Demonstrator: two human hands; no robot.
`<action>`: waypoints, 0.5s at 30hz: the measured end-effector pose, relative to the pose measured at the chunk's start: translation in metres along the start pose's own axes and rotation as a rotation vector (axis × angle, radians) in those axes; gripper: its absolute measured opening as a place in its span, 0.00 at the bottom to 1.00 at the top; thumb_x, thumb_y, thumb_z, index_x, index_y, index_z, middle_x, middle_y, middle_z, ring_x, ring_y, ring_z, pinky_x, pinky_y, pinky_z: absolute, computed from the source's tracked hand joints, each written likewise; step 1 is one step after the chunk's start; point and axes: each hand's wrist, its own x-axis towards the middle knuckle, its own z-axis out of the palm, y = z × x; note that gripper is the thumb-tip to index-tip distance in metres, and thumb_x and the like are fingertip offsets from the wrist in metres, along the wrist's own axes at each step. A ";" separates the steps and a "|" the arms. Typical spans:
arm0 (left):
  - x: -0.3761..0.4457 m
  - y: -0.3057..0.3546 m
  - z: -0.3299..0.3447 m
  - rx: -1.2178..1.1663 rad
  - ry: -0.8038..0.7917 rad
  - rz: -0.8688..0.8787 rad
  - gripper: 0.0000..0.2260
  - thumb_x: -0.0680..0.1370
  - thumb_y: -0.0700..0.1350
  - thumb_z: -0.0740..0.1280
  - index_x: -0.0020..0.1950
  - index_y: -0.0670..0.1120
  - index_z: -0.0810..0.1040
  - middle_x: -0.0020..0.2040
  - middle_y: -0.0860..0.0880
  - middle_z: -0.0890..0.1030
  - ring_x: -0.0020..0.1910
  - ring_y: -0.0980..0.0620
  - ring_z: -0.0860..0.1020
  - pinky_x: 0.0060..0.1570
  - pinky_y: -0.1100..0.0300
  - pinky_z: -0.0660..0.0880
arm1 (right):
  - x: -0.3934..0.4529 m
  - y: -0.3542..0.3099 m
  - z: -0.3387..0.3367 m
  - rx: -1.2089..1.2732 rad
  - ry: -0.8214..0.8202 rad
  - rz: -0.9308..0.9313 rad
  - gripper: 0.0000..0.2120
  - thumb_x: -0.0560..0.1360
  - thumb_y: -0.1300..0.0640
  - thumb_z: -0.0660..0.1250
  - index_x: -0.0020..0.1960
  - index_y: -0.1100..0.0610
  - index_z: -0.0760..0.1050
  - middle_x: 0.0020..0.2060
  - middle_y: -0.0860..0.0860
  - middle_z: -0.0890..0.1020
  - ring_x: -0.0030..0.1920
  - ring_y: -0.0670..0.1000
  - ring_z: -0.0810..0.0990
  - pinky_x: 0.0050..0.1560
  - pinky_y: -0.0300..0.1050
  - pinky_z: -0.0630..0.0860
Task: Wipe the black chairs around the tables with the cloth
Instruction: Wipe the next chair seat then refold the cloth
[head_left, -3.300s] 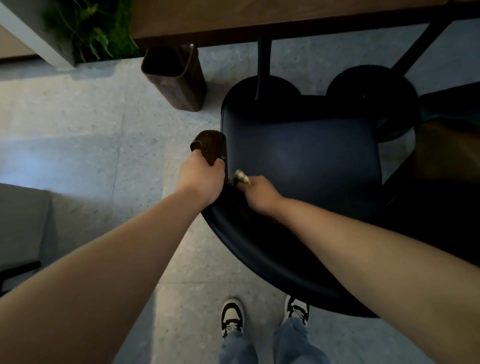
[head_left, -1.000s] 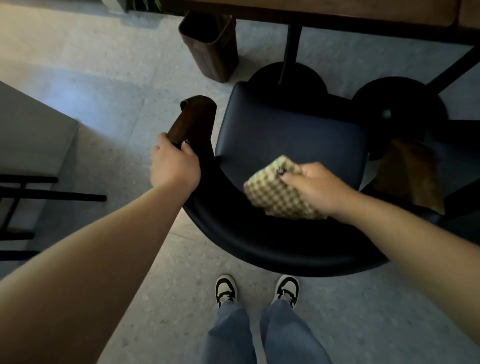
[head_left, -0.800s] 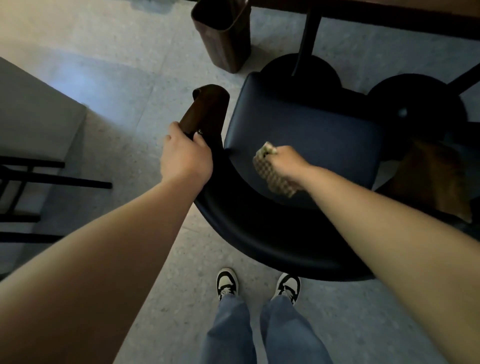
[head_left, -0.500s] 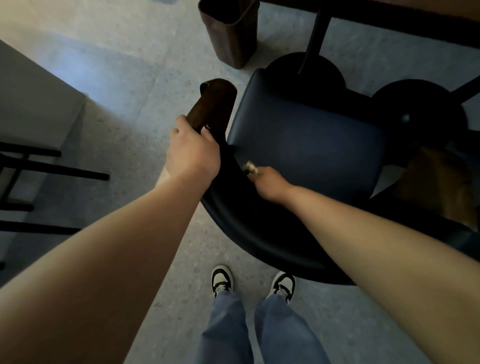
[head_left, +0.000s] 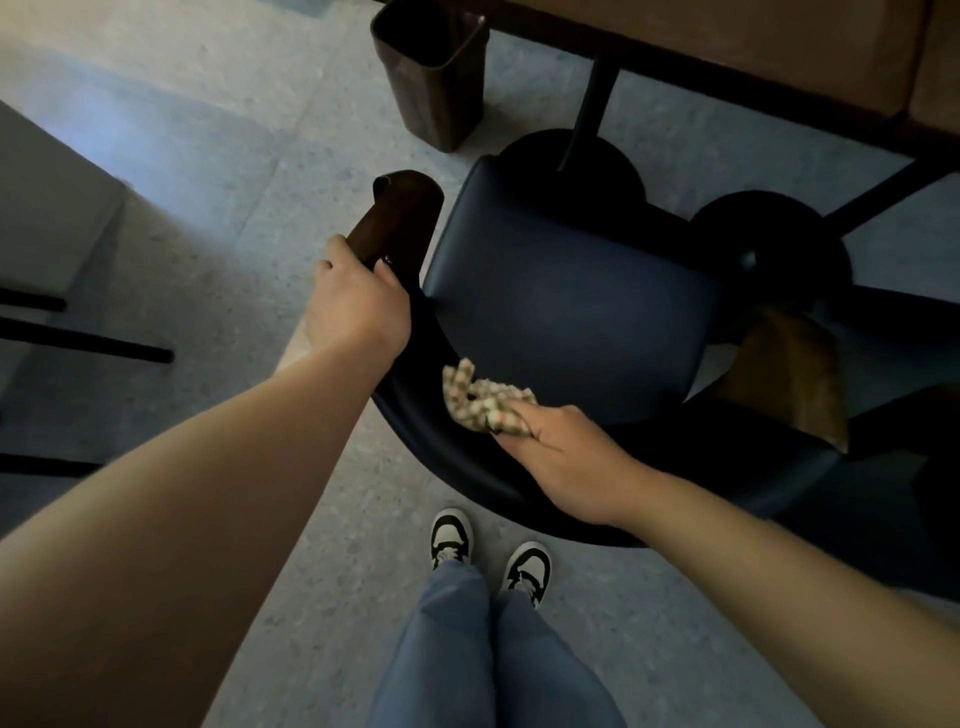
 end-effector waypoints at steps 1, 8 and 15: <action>0.000 0.000 0.000 -0.001 -0.003 0.001 0.18 0.82 0.51 0.57 0.70 0.45 0.63 0.64 0.41 0.72 0.59 0.37 0.75 0.51 0.48 0.69 | -0.011 -0.002 -0.003 0.016 -0.021 0.000 0.11 0.79 0.53 0.60 0.52 0.38 0.77 0.44 0.35 0.81 0.46 0.37 0.77 0.47 0.36 0.72; -0.001 -0.001 -0.001 -0.030 -0.036 0.007 0.19 0.82 0.51 0.56 0.71 0.46 0.63 0.64 0.42 0.71 0.57 0.37 0.75 0.46 0.50 0.66 | -0.025 0.006 -0.039 0.961 0.186 0.339 0.08 0.76 0.63 0.61 0.49 0.59 0.79 0.43 0.51 0.86 0.44 0.46 0.84 0.44 0.37 0.79; 0.000 -0.003 0.001 -0.027 -0.030 -0.002 0.20 0.81 0.51 0.57 0.72 0.45 0.62 0.65 0.42 0.71 0.57 0.36 0.75 0.45 0.50 0.66 | 0.091 0.052 -0.063 -0.150 0.428 0.479 0.12 0.78 0.60 0.58 0.58 0.59 0.76 0.56 0.58 0.80 0.56 0.60 0.77 0.54 0.48 0.73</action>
